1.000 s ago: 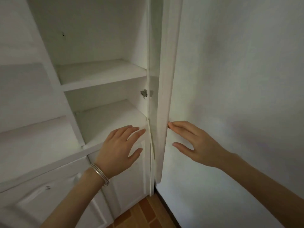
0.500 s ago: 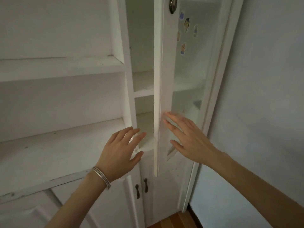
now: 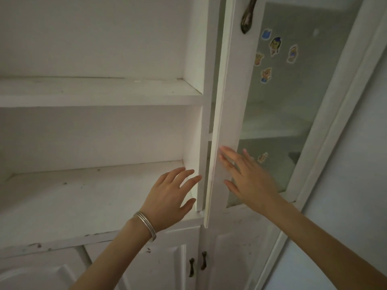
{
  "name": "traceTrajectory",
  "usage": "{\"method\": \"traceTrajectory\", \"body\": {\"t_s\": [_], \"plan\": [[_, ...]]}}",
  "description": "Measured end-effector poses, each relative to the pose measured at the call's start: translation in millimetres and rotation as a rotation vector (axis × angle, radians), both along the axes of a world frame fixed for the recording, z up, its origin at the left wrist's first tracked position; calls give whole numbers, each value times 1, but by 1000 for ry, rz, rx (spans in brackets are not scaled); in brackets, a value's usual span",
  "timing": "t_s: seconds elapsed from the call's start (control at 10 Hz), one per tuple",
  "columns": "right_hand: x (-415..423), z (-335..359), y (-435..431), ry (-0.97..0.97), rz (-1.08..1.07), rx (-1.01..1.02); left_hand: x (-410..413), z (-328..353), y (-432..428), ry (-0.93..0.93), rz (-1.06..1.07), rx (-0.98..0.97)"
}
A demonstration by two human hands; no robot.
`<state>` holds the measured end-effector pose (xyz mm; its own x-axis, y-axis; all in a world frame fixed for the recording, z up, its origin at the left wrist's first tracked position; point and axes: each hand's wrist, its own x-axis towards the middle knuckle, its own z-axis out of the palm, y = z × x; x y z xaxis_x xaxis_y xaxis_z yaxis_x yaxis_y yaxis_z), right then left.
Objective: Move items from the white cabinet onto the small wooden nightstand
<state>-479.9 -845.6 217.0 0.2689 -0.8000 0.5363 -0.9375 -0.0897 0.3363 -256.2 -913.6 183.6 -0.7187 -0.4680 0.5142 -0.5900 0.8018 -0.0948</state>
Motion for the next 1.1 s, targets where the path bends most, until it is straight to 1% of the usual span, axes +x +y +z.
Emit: {"method": "traceTrajectory", "body": {"t_s": [0.1,0.3,0.5,0.6,0.7,0.9,1.0,1.1], "plan": [[4,-4,-20,-83,11,-32,-4,6,-17,23,-3,-41],[1,-9,-29,-49,14,-64,-21,7,-32,24,10,-57],[9,-11,-31,-48,-5,-85,-20,11,-34,34,16,-83],[13,-8,-43,-52,-57,-55,-13,13,-35,20,19,-97],[21,2,-46,-71,-115,25,-8,16,-36,4,46,-89],[20,17,-28,-81,-54,155,2,24,-24,4,50,-51],[12,32,-19,-100,-60,256,8,30,-18,12,24,-77],[11,44,-4,-222,-97,304,10,39,-12,15,25,-98]]}}
